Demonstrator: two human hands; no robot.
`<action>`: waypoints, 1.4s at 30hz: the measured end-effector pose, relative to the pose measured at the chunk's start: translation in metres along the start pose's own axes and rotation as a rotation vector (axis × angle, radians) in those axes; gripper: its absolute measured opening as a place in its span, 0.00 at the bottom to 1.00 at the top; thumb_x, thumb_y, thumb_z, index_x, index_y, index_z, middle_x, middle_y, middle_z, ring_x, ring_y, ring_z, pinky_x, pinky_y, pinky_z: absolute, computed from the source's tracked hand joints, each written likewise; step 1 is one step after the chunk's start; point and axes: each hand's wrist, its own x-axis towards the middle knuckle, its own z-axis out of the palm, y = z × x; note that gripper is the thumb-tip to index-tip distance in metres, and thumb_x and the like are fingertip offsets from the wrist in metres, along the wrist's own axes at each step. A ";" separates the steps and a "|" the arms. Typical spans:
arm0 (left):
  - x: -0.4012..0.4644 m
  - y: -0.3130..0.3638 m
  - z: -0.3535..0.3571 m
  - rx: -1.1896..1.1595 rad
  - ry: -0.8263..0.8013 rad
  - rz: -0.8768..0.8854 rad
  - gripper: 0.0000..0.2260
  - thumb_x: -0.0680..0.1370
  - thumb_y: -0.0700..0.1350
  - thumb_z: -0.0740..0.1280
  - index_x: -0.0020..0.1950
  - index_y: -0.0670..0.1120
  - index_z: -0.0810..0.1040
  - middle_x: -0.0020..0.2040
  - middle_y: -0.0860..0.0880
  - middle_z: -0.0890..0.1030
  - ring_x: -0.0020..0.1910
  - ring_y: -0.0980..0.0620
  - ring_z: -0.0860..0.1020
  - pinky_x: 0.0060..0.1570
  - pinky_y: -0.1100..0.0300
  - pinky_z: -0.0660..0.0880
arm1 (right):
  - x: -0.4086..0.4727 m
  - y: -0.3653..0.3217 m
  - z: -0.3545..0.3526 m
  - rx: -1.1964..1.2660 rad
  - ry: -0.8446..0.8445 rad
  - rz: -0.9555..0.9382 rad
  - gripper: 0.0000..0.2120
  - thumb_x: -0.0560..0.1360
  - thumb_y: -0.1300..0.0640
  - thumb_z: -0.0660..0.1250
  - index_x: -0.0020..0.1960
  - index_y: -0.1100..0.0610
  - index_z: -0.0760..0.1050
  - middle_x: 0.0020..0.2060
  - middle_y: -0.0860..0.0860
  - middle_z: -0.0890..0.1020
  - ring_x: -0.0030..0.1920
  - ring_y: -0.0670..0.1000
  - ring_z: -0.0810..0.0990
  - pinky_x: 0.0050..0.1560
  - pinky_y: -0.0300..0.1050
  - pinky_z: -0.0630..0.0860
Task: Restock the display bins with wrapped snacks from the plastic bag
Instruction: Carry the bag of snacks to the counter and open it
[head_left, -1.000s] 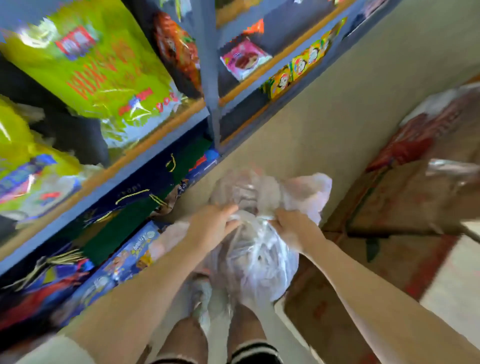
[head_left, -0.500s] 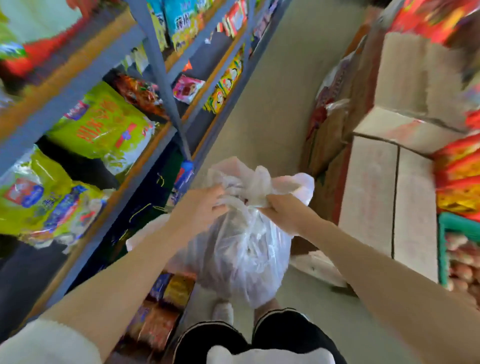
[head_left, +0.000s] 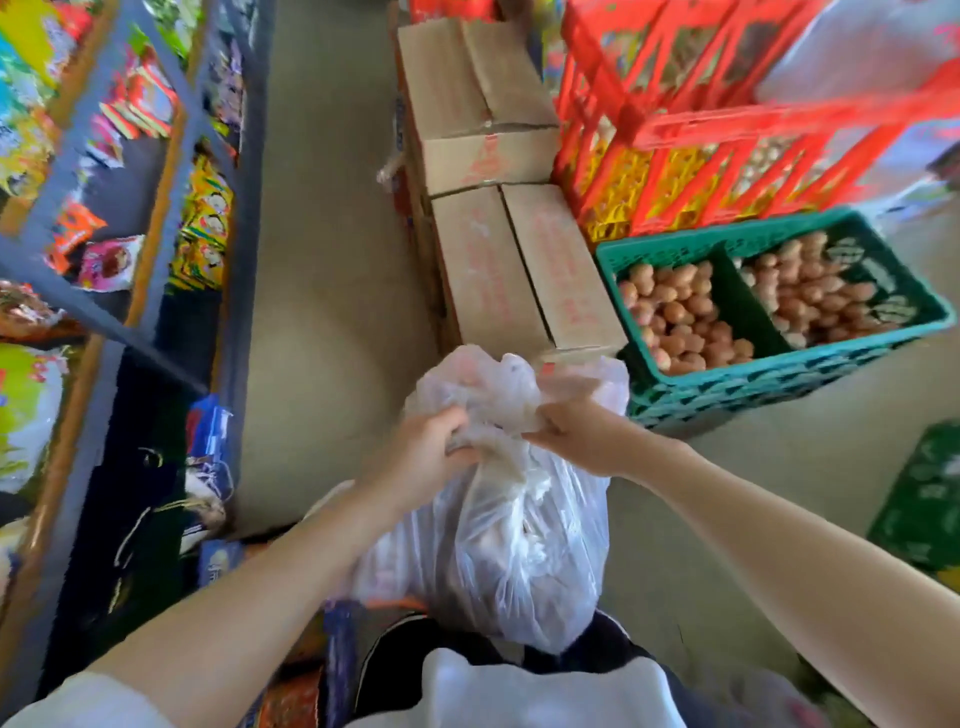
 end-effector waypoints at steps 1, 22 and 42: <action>0.007 0.015 0.014 0.016 -0.019 0.020 0.13 0.71 0.49 0.69 0.33 0.50 0.66 0.28 0.53 0.67 0.32 0.47 0.72 0.34 0.57 0.68 | -0.014 0.021 0.001 0.021 0.022 0.032 0.17 0.80 0.46 0.56 0.44 0.59 0.70 0.37 0.52 0.72 0.39 0.52 0.70 0.40 0.42 0.63; 0.255 0.384 0.345 0.244 -0.333 0.556 0.09 0.73 0.46 0.71 0.39 0.43 0.74 0.35 0.40 0.78 0.39 0.40 0.78 0.33 0.56 0.59 | -0.272 0.486 -0.062 0.341 0.392 0.666 0.16 0.79 0.48 0.58 0.40 0.59 0.69 0.34 0.50 0.72 0.40 0.54 0.72 0.38 0.46 0.65; 0.694 0.698 0.545 0.514 -0.484 0.823 0.12 0.76 0.53 0.65 0.44 0.43 0.74 0.40 0.39 0.78 0.43 0.40 0.78 0.37 0.53 0.69 | -0.275 0.933 -0.329 0.331 0.564 0.852 0.13 0.79 0.51 0.58 0.43 0.59 0.72 0.36 0.50 0.71 0.42 0.54 0.71 0.40 0.45 0.65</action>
